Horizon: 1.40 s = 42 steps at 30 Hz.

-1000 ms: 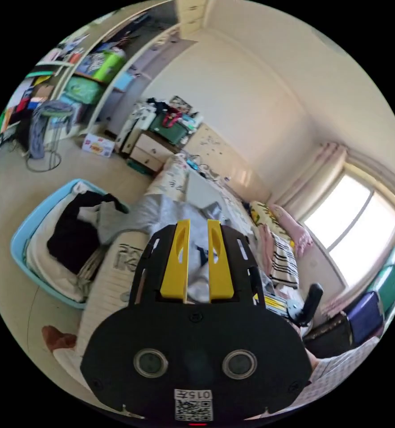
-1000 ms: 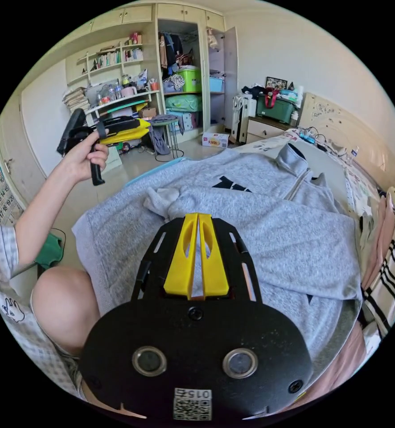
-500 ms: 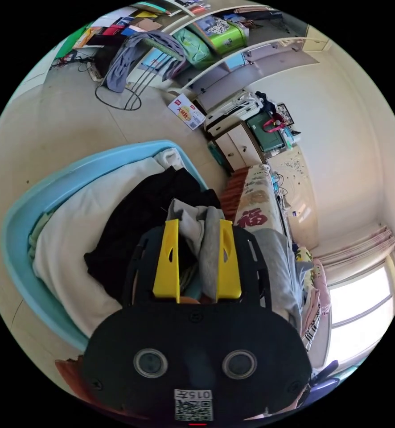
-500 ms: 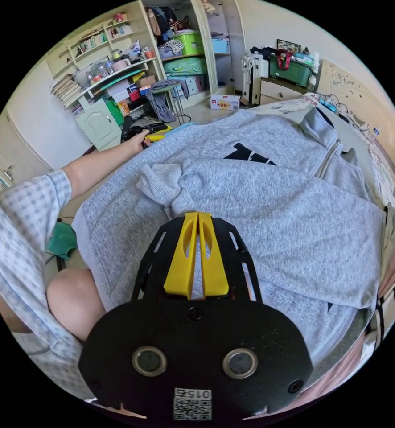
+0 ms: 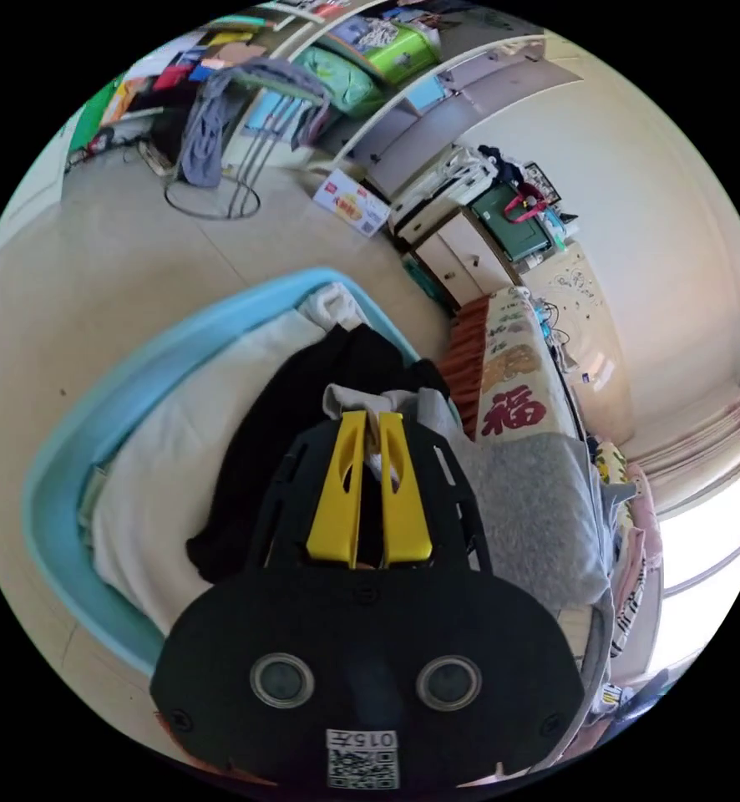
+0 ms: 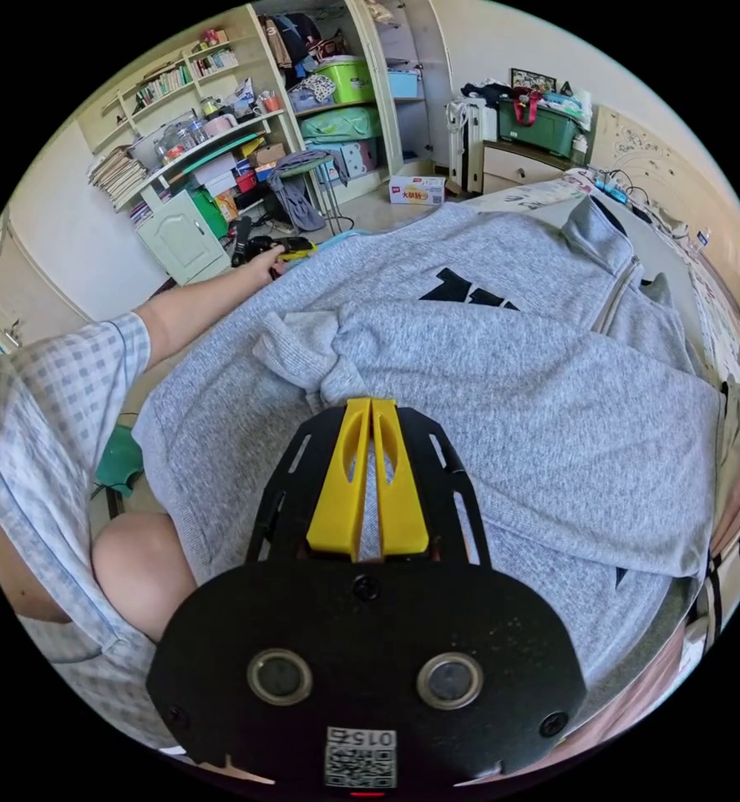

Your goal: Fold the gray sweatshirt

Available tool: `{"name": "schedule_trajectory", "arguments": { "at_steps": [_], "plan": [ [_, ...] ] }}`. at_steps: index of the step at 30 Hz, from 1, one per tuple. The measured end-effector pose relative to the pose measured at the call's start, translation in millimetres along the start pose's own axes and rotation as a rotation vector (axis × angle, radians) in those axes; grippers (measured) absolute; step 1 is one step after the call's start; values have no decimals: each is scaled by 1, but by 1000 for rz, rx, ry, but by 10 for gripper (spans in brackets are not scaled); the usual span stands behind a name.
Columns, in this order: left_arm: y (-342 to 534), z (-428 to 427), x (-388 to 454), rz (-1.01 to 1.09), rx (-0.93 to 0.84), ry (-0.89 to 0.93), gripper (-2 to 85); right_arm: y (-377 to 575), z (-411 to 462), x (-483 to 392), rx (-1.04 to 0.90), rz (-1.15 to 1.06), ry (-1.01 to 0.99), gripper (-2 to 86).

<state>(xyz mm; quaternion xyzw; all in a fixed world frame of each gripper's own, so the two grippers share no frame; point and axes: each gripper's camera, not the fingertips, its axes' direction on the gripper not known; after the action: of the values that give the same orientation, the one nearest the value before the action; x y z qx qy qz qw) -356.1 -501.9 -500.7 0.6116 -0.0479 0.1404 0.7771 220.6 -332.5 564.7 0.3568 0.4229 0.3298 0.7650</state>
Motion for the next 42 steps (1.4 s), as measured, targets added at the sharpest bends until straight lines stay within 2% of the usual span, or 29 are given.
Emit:
{"name": "schedule_trajectory", "arguments": {
  "at_steps": [7, 12, 16, 20, 22, 26, 28, 31, 35, 37, 39, 42],
  "plan": [
    [8, -153, 118, 327, 280, -214, 7, 30, -11, 29, 31, 38, -38, -5],
    [91, -236, 229, 646, 377, -24, 7, 80, -75, 82, 274, 148, -259, -5],
    [214, -262, 329, 903, 324, 227, 6, 146, -138, 144, 485, 301, -252, -5],
    [365, -213, 395, 1070, 119, 481, 7, 213, -177, 198, 593, 435, -210, -4],
    [429, -168, 414, 1113, -14, 508, 7, 237, -189, 215, 622, 485, -170, -4],
    [542, -63, 434, 1238, -325, 414, 10, 275, -201, 243, 616, 550, -93, -3],
    [562, -42, 434, 1298, -423, 363, 16, 284, -201, 252, 598, 557, -83, 0],
    [553, -49, 426, 1272, -438, 435, 43, 289, -198, 264, 569, 550, -85, 8],
    [492, -77, 399, 1042, -257, 501, 69, 282, -177, 275, 438, 534, -69, 58],
    [482, -74, 387, 1009, -223, 484, 74, 279, -162, 280, 360, 544, -60, 78],
    [488, -53, 377, 1030, -240, 437, 83, 279, -150, 284, 347, 537, -107, 85],
    [529, -3, 353, 1155, -361, 413, 104, 273, -132, 290, 288, 526, -113, 87]
  ]
}}
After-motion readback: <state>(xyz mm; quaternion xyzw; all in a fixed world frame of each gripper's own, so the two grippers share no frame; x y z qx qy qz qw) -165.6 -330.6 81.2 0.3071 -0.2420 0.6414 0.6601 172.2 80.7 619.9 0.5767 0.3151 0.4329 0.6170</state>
